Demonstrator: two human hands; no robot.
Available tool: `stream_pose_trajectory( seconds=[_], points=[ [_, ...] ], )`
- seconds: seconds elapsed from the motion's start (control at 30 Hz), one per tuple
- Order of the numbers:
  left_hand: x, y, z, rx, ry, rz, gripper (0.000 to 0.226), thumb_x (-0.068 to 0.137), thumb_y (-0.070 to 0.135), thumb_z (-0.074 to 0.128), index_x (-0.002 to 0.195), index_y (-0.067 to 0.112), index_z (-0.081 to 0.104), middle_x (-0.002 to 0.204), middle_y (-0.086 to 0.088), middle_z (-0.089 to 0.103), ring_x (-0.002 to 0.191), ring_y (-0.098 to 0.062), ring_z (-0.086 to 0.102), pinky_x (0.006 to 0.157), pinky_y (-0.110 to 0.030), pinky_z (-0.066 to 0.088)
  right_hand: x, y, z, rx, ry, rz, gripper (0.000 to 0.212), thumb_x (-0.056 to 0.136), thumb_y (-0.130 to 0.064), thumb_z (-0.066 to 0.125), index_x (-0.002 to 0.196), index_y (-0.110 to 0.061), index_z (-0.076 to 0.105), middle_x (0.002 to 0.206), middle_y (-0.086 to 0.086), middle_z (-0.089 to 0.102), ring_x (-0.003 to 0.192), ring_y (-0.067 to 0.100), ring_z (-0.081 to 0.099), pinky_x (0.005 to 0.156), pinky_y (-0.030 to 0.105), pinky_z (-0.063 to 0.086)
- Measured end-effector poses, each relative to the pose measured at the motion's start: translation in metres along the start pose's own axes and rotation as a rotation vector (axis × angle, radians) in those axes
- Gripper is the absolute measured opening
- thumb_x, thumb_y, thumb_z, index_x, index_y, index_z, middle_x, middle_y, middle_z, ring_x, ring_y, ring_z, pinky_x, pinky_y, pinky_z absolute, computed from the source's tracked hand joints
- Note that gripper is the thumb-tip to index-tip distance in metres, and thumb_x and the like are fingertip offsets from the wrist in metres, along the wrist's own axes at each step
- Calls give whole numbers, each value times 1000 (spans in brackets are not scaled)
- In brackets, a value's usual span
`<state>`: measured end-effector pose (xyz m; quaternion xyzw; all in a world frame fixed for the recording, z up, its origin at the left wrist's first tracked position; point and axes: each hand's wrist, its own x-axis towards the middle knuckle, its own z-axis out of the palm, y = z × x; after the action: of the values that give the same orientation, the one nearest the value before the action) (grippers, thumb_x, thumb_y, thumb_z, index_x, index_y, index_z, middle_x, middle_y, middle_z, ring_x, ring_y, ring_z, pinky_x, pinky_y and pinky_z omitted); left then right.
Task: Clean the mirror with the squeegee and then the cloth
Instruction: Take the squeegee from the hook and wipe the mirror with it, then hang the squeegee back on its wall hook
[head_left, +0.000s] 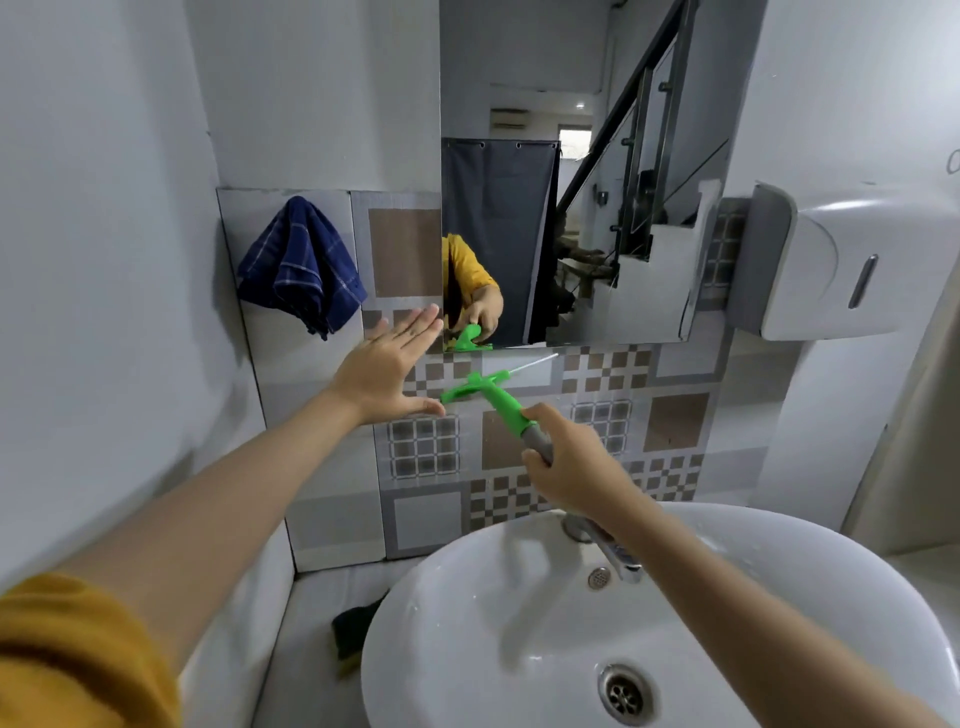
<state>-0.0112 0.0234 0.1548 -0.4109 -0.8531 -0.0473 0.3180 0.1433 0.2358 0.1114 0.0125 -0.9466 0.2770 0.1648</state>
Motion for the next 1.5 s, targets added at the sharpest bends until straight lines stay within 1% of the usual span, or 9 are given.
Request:
stream_pose_trajectory(
  seconds=[0.23, 0.37, 0.63, 0.73, 0.87, 0.97, 1.17, 1.3, 1.5],
  points=[
    [20, 61, -40, -483, -33, -125, 61, 73, 43, 72, 128, 27, 52, 138, -7, 49, 100, -22, 62, 99, -47, 43, 4, 14, -76, -62, -274, -175, 31, 89, -15, 63, 118, -19, 52, 77, -3, 63, 51, 9, 59, 47, 19, 52],
    [25, 94, -50, -645, -155, -168, 36, 72, 23, 77, 107, 25, 68, 118, 6, 65, 113, -4, 55, 102, -27, 38, 13, 18, -104, 5, -377, -246, 32, 82, -15, 71, 109, -24, 57, 83, 6, 71, 56, 20, 69, 54, 34, 60],
    [14, 125, -57, -851, -182, -285, 30, 74, -1, 71, 98, 16, 66, 96, -3, 70, 89, -11, 67, 80, -31, 57, 35, 10, -152, 55, -488, -316, 30, 72, -15, 81, 100, -19, 70, 77, 6, 75, 62, 24, 70, 65, 35, 60],
    [6, 131, -55, -831, -60, -302, 29, 74, 4, 73, 100, 14, 65, 94, -2, 69, 86, -14, 67, 77, -33, 57, 45, 9, -157, -172, -307, -434, 28, 72, -26, 81, 99, -26, 72, 77, -7, 72, 68, 14, 66, 67, 29, 54],
    [-4, 136, -50, -863, 127, -392, 32, 73, 5, 74, 101, 17, 64, 94, -5, 69, 82, -18, 67, 74, -38, 58, 53, 20, -138, -305, 312, -613, 28, 69, -35, 81, 95, -28, 74, 118, 4, 64, 116, 29, 50, 98, 47, 31],
    [-10, 139, -48, -894, 249, -453, 35, 73, 4, 72, 105, 15, 63, 93, -10, 67, 81, -21, 66, 73, -37, 58, 60, 16, -114, -94, 466, -483, 35, 72, -34, 79, 106, -31, 71, 140, 14, 44, 127, 38, 35, 105, 54, 29],
    [-24, 143, -39, -748, 342, -425, 42, 75, 5, 71, 115, 11, 58, 95, 5, 64, 84, -7, 62, 79, -26, 54, 70, -24, -82, 571, 260, -310, 49, 83, -23, 71, 129, -24, 55, 121, 0, 60, 88, 4, 59, 64, 11, 50],
    [-40, 134, -32, -600, 436, -411, 47, 77, 26, 68, 118, 7, 56, 107, -4, 65, 93, -12, 62, 84, -29, 54, 76, -45, -63, 782, 190, -333, 57, 80, -11, 74, 131, -24, 52, 114, 8, 63, 93, 16, 65, 71, 31, 60],
    [-61, 112, -23, -547, 444, -460, 54, 83, 20, 65, 132, 10, 46, 113, -6, 63, 98, -14, 61, 82, -26, 54, 84, -72, -37, 880, 115, -377, 68, 79, 0, 72, 136, -25, 45, 105, -5, 62, 90, 14, 67, 74, 28, 60]
  ],
)
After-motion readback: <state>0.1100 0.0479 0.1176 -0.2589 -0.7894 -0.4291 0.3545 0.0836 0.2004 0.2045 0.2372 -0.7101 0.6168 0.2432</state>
